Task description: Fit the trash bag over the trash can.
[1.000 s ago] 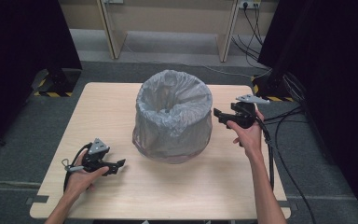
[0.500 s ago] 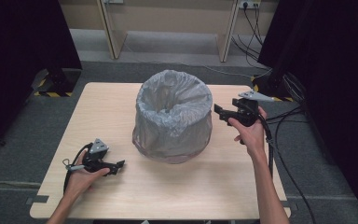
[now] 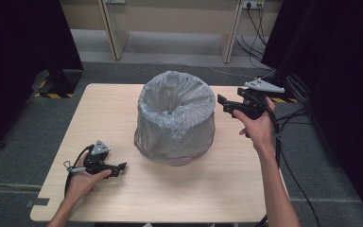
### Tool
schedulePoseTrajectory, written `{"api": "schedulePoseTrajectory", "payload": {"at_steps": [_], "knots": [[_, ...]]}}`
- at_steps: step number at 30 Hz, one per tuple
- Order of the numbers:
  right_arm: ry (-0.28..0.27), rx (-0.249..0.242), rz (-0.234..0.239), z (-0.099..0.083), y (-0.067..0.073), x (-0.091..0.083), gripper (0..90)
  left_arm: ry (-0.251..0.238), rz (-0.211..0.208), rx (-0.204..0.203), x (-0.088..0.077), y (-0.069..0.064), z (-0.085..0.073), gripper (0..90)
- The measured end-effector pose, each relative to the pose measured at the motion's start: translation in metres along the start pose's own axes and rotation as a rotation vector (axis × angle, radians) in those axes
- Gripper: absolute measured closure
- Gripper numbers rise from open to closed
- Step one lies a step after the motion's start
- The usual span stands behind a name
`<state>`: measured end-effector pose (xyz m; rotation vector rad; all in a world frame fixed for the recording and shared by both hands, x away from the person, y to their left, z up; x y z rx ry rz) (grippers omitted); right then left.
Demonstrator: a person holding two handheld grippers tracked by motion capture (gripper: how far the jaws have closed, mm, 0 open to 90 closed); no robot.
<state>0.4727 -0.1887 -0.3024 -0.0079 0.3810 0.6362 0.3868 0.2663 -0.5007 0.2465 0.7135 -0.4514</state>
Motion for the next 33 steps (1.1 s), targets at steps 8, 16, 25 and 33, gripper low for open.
{"api": "schedulePoseTrajectory", "payload": {"at_steps": [8,16,25,33], "knots": [[-0.030,-0.038,0.008,0.023,0.014,-0.001,19.5,0.004,0.002,-0.001,0.000,0.000,0.000,5.8],[-0.049,-0.103,0.017,0.056,0.036,-0.003,18.6,0.005,0.002,-0.001,0.000,0.000,0.000,5.7],[-0.041,-0.150,0.079,0.081,0.068,0.010,18.3,0.005,0.004,-0.001,0.000,0.000,0.000,5.4],[-0.026,-0.190,0.120,0.097,0.098,0.028,19.0,0.006,0.003,-0.004,0.000,0.000,0.000,5.2]]}}
Point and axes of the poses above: each handheld gripper's, and its own axes: x roughly forward along the jaws, z roughly out of its top, y roughly to its left, the point moved 2 cm from there along x, roughly forward along the jaws, and after that the axes turned 7 degrees about z, right-handed, at the moved point
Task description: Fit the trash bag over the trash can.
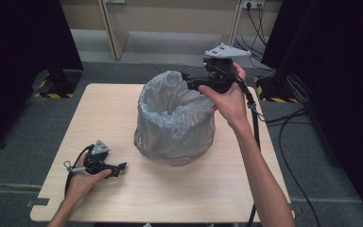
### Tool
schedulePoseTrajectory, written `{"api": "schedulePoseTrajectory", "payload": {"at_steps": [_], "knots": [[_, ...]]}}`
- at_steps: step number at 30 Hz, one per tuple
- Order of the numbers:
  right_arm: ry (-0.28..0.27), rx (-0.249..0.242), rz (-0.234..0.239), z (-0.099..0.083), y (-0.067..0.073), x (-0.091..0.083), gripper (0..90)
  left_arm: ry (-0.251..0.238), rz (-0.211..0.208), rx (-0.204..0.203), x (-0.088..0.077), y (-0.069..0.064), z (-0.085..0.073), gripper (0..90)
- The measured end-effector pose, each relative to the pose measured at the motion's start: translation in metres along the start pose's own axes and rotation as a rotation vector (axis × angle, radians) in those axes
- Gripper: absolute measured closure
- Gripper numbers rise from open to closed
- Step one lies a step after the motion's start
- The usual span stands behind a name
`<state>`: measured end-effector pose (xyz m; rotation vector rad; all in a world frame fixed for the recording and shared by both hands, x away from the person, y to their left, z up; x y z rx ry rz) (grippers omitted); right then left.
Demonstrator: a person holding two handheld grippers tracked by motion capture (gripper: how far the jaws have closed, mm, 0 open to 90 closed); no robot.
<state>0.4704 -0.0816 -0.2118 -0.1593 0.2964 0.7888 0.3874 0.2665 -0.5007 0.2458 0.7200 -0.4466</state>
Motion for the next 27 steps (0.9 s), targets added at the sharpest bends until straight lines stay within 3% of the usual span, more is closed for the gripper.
{"api": "schedulePoseTrajectory", "payload": {"at_steps": [5,9,14,20,23,27], "knots": [[0.028,-0.022,0.054,0.013,0.023,0.025,19.0,-0.002,0.002,-0.001,0.000,0.000,0.000,4.8],[0.105,-0.052,0.073,0.010,0.038,0.047,19.0,-0.002,0.002,-0.001,0.000,0.000,0.000,4.8],[0.272,-0.071,0.048,-0.010,0.037,0.073,19.8,-0.002,0.001,-0.001,0.000,0.000,0.000,4.8],[0.517,-0.050,0.041,-0.038,0.027,0.103,18.6,-0.004,0.001,-0.001,0.001,0.000,0.000,4.8],[0.665,-0.075,0.053,-0.051,0.026,0.122,23.4,-0.003,0.001,-0.001,0.001,0.000,0.000,4.8],[0.849,-0.153,0.057,-0.075,0.033,0.140,15.9,-0.003,0.001,-0.001,0.001,0.000,0.000,4.8]]}}
Point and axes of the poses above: each handheld gripper's, and its own axes: x roughly forward along the jaws, z roughly out of its top, y roughly to its left, the point moved 2 cm from there along x, roughly forward along the jaws, and after that the axes turned 7 degrees about z, right-handed, at the moved point
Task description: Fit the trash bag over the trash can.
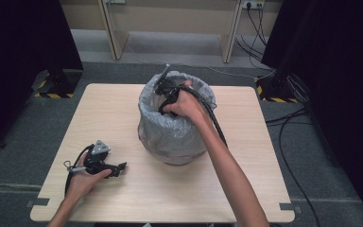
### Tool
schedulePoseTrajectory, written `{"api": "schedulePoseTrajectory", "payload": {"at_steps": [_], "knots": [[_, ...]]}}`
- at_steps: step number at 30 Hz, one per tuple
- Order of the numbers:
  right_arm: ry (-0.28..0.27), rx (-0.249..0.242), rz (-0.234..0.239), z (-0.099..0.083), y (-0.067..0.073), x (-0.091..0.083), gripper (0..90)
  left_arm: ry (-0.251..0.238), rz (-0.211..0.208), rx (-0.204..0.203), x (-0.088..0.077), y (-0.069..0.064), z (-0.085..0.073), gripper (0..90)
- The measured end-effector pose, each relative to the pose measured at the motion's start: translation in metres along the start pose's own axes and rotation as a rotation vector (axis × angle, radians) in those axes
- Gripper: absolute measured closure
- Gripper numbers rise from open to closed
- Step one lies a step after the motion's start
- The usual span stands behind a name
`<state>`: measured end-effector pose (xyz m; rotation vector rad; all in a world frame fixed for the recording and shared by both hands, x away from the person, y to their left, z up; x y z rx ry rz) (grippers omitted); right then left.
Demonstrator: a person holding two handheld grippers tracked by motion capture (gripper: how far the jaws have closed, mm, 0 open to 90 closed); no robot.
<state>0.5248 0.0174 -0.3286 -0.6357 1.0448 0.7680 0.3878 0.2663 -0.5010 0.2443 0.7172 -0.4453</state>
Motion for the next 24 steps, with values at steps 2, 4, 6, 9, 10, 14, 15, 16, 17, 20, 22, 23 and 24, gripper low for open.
{"api": "schedulePoseTrajectory", "payload": {"at_steps": [2,4,6,9,10,14,15,16,17,20,22,23,24], "knots": [[0.067,-0.013,-0.001,-0.002,0.002,0.007,14.4,0.000,0.000,0.000,0.000,0.000,0.000,4.8],[0.086,0.004,-0.009,-0.004,0.002,0.008,14.3,0.000,0.000,0.000,0.000,0.000,0.000,4.8],[0.140,-0.029,-0.015,-0.008,0.004,0.012,11.6,0.000,0.000,0.000,0.000,0.000,0.000,4.8],[0.179,-0.032,-0.003,-0.011,0.007,0.015,12.6,0.000,0.000,0.000,0.000,0.000,0.000,4.8],[0.164,-0.035,-0.004,-0.009,0.005,0.013,14.5,0.000,0.000,0.000,0.000,0.000,0.000,4.8],[0.054,-0.001,0.042,-0.005,0.003,-0.001,19.1,0.000,0.000,0.000,0.000,0.000,0.000,4.8],[0.019,0.004,0.043,-0.004,0.004,-0.009,19.1,0.000,0.000,0.000,0.000,0.000,0.000,4.8],[-0.022,0.010,0.040,-0.002,0.004,-0.018,18.8,0.000,0.000,0.000,0.000,0.000,0.000,4.8],[-0.061,0.017,0.031,0.000,0.005,-0.027,18.1,0.000,0.000,0.000,0.000,0.000,0.000,4.8],[-0.179,0.043,0.011,0.004,0.007,-0.051,16.9,0.000,-0.001,0.000,0.000,0.000,0.000,4.8],[-0.204,0.044,-0.005,0.005,0.013,-0.059,16.0,-0.001,-0.001,0.000,0.000,0.000,0.000,4.8],[-0.201,0.038,-0.015,0.005,0.017,-0.058,15.7,0.000,-0.001,0.000,0.000,0.000,0.000,4.8],[-0.186,0.035,-0.026,0.005,0.022,-0.056,16.0,0.000,-0.001,0.000,0.000,0.000,0.000,4.8]]}}
Point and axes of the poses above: each handheld gripper's, and its own axes: x roughly forward along the jaws, z roughly out of its top, y roughly to its left, the point moved 2 cm from there along x, roughly forward along the jaws, and after that the axes turned 7 degrees about z, right-handed, at the moved point
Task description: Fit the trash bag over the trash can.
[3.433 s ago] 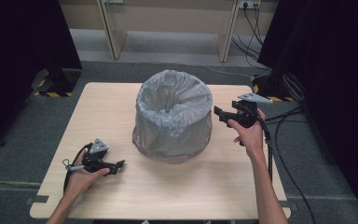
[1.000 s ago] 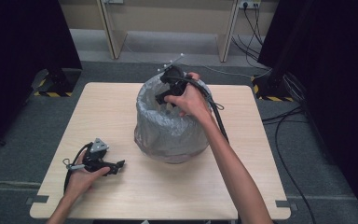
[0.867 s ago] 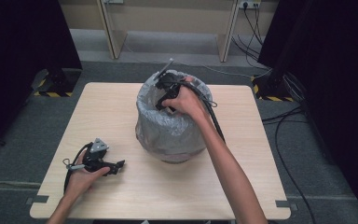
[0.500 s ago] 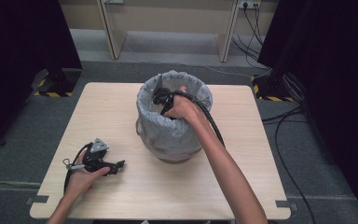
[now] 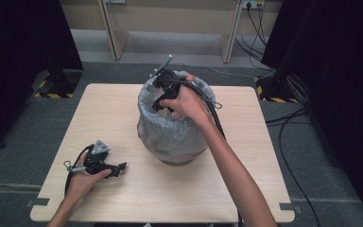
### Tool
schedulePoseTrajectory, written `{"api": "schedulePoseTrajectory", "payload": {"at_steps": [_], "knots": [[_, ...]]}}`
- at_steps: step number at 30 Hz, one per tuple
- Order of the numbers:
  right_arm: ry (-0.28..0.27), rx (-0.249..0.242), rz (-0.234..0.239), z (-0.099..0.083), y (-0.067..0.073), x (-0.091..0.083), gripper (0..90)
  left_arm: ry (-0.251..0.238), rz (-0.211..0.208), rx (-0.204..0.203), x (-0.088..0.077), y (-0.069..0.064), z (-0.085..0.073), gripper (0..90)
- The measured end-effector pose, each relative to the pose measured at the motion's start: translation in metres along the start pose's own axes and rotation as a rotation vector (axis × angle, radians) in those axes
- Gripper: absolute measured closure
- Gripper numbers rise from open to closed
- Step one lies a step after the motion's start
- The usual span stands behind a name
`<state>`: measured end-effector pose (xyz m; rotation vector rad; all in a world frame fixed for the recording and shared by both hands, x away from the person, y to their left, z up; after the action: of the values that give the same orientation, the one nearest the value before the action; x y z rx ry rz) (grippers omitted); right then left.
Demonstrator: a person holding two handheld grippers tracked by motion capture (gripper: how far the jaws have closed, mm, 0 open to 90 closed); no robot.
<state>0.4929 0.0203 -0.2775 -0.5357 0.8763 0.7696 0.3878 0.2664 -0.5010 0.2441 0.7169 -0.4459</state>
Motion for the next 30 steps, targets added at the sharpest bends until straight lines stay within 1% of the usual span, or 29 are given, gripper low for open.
{"api": "schedulePoseTrajectory", "payload": {"at_steps": [2,3,4,5,6,7,8,9,10,11,12,13,14,15,16,17,18,19,20,21,22,23,24,25,27,28,29,30], "knots": [[0.053,-0.056,-0.034,-0.003,0.010,0.009,18.4,0.000,0.000,0.000,0.000,0.000,0.000,4.8],[0.084,-0.088,-0.060,-0.004,0.015,0.015,19.6,0.000,0.000,0.000,0.000,0.000,0.000,4.8],[0.113,-0.104,-0.082,-0.005,0.019,0.021,20.0,0.000,0.000,0.000,0.000,0.000,0.000,4.8],[0.138,-0.103,-0.086,-0.006,0.022,0.028,21.0,0.000,0.000,0.001,0.000,0.000,0.000,4.8],[0.162,-0.092,-0.062,-0.008,0.024,0.035,23.8,0.000,0.000,0.000,0.000,0.000,0.000,4.8],[0.179,-0.075,-0.031,-0.010,0.026,0.041,29.6,-0.001,0.000,0.001,0.000,0.000,0.000,4.8],[0.166,-0.038,0.013,-0.011,0.026,0.043,32.3,0.000,0.000,0.000,0.000,0.000,0.000,4.8],[0.164,-0.021,0.025,-0.012,0.025,0.043,30.3,0.000,0.000,0.001,0.000,0.000,0.000,4.8],[0.168,-0.006,0.028,-0.014,0.024,0.044,26.5,0.000,0.000,0.001,0.000,0.000,0.000,4.8],[0.195,-0.004,0.032,-0.017,0.022,0.045,21.8,0.000,0.000,0.001,0.000,0.000,0.000,4.8],[0.227,-0.017,0.030,-0.019,0.020,0.047,18.9,0.000,0.000,0.001,0.000,0.000,0.000,4.8],[0.268,-0.031,0.031,-0.023,0.019,0.050,19.2,0.000,0.000,0.001,0.000,0.000,0.000,4.8],[0.274,-0.039,0.042,-0.023,0.017,0.050,21.9,0.000,0.000,0.000,0.000,0.000,0.000,4.8],[0.238,-0.034,0.068,-0.021,0.015,0.047,22.4,0.000,0.000,0.000,0.000,0.000,0.000,4.8],[0.183,-0.015,0.077,-0.018,0.012,0.042,20.2,0.000,0.000,0.001,0.000,0.000,0.000,4.8],[0.118,0.034,0.071,-0.013,0.009,0.034,18.3,0.001,-0.001,0.001,0.000,0.000,0.000,4.8],[0.068,0.054,0.058,-0.009,0.005,0.026,18.1,0.001,0.000,0.001,0.000,0.000,0.000,4.8],[0.068,0.054,0.058,-0.009,0.005,0.026,18.1,0.001,0.000,0.001,0.000,0.000,0.000,4.8],[-0.001,0.075,0.047,-0.005,0.001,0.016,17.7,0.001,0.000,0.001,0.000,0.000,0.000,4.8],[-0.097,0.135,0.050,0.001,-0.006,0.000,17.6,0.001,0.000,0.001,0.000,0.000,0.000,4.9],[-0.125,0.148,0.048,0.002,-0.009,-0.004,17.8,0.000,0.000,0.000,0.000,0.000,0.000,4.9],[-0.125,0.148,0.048,0.002,-0.009,-0.004,17.8,0.000,0.000,0.000,0.000,0.000,0.000,4.8],[-0.140,0.173,0.043,0.003,-0.011,-0.007,18.1,-0.001,0.000,0.000,0.000,0.000,0.000,4.8],[-0.152,0.225,-0.006,0.002,-0.017,-0.010,17.9,0.000,0.000,0.001,0.000,0.000,0.000,4.8],[-0.138,0.243,-0.039,0.000,-0.023,-0.007,17.9,0.002,0.000,0.001,0.000,0.000,0.000,4.8],[-0.124,0.253,-0.045,-0.001,-0.025,-0.005,18.1,0.002,0.000,0.001,0.000,0.000,0.000,4.8],[-0.124,0.253,-0.045,-0.001,-0.025,-0.005,18.1,0.002,0.000,0.001,0.000,0.000,0.000,4.8],[-0.104,0.262,-0.049,-0.004,-0.028,-0.001,18.4,0.001,-0.001,0.001,0.000,0.000,0.000,4.8]]}}
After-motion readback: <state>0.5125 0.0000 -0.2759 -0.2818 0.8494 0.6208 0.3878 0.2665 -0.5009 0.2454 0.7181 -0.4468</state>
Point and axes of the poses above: each handheld gripper's, and its own axes: x roughly forward along the jaws, z roughly out of its top, y roughly to its left, the point moved 2 cm from there along x, roughly forward along the jaws, and after that the axes turned 7 degrees about z, right-handed, at the moved point
